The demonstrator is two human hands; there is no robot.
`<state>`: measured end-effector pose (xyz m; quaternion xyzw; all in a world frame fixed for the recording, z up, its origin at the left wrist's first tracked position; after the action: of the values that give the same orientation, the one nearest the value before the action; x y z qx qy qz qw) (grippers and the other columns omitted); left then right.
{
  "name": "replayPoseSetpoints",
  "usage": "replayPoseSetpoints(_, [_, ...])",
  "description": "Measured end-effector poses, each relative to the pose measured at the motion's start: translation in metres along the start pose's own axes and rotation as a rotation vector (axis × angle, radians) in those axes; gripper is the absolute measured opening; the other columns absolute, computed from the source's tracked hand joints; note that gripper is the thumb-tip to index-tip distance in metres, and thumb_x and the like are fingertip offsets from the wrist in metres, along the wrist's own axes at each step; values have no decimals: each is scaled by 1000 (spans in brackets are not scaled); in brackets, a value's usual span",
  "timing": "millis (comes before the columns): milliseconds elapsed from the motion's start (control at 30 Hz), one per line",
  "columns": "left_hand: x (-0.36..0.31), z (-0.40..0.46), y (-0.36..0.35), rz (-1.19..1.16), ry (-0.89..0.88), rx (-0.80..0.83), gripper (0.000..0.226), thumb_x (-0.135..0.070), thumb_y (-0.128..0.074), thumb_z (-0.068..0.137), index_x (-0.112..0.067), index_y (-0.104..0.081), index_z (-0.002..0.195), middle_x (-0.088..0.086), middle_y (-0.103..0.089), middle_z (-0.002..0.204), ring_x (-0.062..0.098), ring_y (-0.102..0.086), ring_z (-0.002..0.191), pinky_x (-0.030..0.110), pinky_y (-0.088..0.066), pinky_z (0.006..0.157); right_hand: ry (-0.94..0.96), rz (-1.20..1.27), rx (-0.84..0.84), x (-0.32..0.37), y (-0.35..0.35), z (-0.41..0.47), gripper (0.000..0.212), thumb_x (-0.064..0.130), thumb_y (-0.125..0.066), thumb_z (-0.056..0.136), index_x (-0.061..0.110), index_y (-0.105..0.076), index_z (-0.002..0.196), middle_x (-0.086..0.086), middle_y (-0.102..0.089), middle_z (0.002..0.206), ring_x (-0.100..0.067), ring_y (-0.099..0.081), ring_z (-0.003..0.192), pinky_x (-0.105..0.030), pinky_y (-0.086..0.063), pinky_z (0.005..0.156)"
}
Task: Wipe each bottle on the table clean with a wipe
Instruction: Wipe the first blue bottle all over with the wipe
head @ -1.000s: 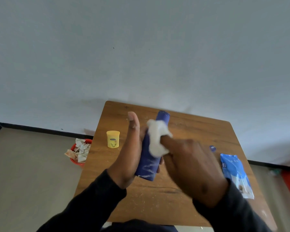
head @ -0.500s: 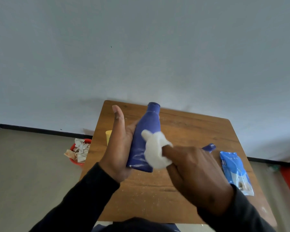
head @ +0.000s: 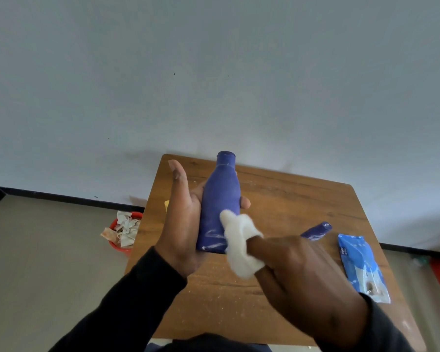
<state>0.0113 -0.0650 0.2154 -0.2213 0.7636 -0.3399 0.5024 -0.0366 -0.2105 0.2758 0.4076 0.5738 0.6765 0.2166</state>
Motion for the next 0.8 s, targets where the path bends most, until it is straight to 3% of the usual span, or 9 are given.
replayPoseSetpoints(100, [2,1,2,-15,21,-4,109,-94,-19,76,-11,-60,134,20,-62,92,31,-59,72,38,-53,68,39,34,5,6,-7,7,15,35,-37,89,35,-43,102,8,-60,67,-13,-55,50,-38,-48,44])
replayPoseSetpoints(233, [1,2,0,-4,-46,-51,98,-88,-14,82,-20,-62,134,11,-72,101,26,-71,83,42,-61,74,-54,11,-120,-12,-3,13,15,35,-36,90,33,-42,104,6,-59,66,-15,-55,51,-41,-49,47])
replayPoseSetpoints(333, [-4,1,2,-47,-54,-58,103,-91,-19,79,-15,-59,136,17,-67,95,28,-65,74,39,-59,69,-42,17,-74,-4,-4,1,15,34,-39,86,33,-44,100,8,-57,64,-18,-53,49,-42,-47,45])
replayPoseSetpoints(467, [-1,3,2,-76,-24,-69,107,-94,-24,76,-13,-55,139,18,-62,93,29,-59,71,38,-54,68,10,64,-53,6,-8,3,12,34,-39,88,35,-43,98,10,-56,65,-15,-51,48,-40,-45,42])
replayPoseSetpoints(633, [-5,5,3,-120,-64,-86,106,-92,-22,79,-11,-58,137,17,-62,97,25,-63,75,39,-57,67,-59,30,-107,-2,-7,5,11,35,-36,89,34,-41,99,10,-58,67,-13,-54,50,-40,-49,44])
replayPoseSetpoints(800, [-4,3,-3,-185,-29,-100,102,-94,-28,76,-10,-61,123,15,-62,90,28,-57,66,35,-51,61,37,23,-74,21,-12,-3,13,29,-45,84,33,-45,96,11,-55,62,-10,-46,44,-31,-39,37])
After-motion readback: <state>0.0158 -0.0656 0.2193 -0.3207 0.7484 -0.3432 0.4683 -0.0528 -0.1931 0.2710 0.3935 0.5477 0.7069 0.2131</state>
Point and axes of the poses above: each hand's wrist, its own z-axis towards the middle knuckle, its own y-axis out of the back of the hand, x = y × z, the point moved 3 cm from there along z, towards the middle knuckle
